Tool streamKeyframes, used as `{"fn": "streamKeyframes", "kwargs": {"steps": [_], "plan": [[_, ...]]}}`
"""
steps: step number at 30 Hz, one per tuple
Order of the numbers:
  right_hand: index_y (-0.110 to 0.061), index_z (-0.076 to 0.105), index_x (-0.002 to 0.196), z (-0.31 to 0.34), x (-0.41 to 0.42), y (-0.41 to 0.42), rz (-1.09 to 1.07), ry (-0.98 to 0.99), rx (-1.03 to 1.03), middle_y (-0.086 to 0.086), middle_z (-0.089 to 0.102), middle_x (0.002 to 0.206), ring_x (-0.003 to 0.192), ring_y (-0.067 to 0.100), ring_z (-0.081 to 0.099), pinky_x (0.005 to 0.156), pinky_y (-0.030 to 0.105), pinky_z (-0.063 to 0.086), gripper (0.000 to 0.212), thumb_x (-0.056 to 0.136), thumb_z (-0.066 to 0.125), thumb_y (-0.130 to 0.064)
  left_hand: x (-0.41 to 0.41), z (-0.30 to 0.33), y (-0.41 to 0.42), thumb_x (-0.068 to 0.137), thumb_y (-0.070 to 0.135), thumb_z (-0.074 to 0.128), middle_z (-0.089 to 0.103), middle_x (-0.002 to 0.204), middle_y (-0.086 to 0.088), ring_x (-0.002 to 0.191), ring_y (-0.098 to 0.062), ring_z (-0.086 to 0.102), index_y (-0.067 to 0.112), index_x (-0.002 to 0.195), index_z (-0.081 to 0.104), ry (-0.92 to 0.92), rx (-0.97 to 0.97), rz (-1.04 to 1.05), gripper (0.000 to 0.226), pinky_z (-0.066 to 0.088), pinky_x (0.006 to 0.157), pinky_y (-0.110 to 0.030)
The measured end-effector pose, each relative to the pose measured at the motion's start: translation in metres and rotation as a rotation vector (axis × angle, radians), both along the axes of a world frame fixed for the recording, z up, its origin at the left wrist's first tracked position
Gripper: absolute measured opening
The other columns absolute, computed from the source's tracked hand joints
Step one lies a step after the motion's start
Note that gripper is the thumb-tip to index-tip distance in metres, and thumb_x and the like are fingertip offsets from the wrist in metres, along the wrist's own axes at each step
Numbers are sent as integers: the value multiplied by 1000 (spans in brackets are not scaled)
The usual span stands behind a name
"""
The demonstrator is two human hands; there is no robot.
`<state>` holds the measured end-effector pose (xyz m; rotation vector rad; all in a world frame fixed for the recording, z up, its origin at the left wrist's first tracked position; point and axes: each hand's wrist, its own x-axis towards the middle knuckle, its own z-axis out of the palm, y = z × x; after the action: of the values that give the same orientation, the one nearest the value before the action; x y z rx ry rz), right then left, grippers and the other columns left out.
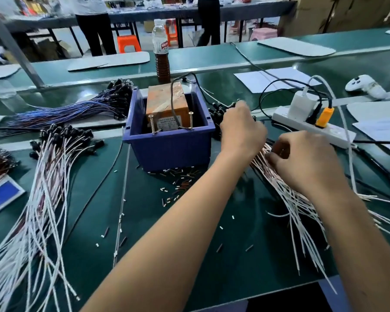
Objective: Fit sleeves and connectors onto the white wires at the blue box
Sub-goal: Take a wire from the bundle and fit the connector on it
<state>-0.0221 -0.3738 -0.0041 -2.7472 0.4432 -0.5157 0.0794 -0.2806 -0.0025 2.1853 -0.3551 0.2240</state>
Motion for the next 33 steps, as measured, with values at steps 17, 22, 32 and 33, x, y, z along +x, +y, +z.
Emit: {"fn": "streamKeyframes", "kwargs": {"steps": [17,22,32,33], "plan": [[-24,71,87,-21,29,219,779,166,160,-1,72,88,84,27,68,76,40,60,9,92,68,-30,15,-11,320,98,30,64,73,102,-17,102,-37,64,7,104,70,170,613,537,24,51,81,-35],[-20,67,86,-27,45,276,868,225,109,8,71,96,90,37,67,78,41,60,4,87,65,-23,27,-28,336,96,18,68,63,118,-26,111,-44,64,2,116,66,131,914,622,25,53,90,-48],[-15,70,92,-43,72,295,749,239,321,12,69,95,89,39,67,76,41,61,8,89,65,-19,36,-24,335,92,20,60,60,118,-20,107,-42,63,12,110,72,13,694,663,23,52,88,-45],[-16,71,91,-43,73,295,748,230,349,11,70,94,89,36,68,77,41,61,7,89,67,-21,36,-21,335,92,22,60,63,116,-19,107,-41,63,13,107,72,-16,631,676,21,51,88,-44]]}}
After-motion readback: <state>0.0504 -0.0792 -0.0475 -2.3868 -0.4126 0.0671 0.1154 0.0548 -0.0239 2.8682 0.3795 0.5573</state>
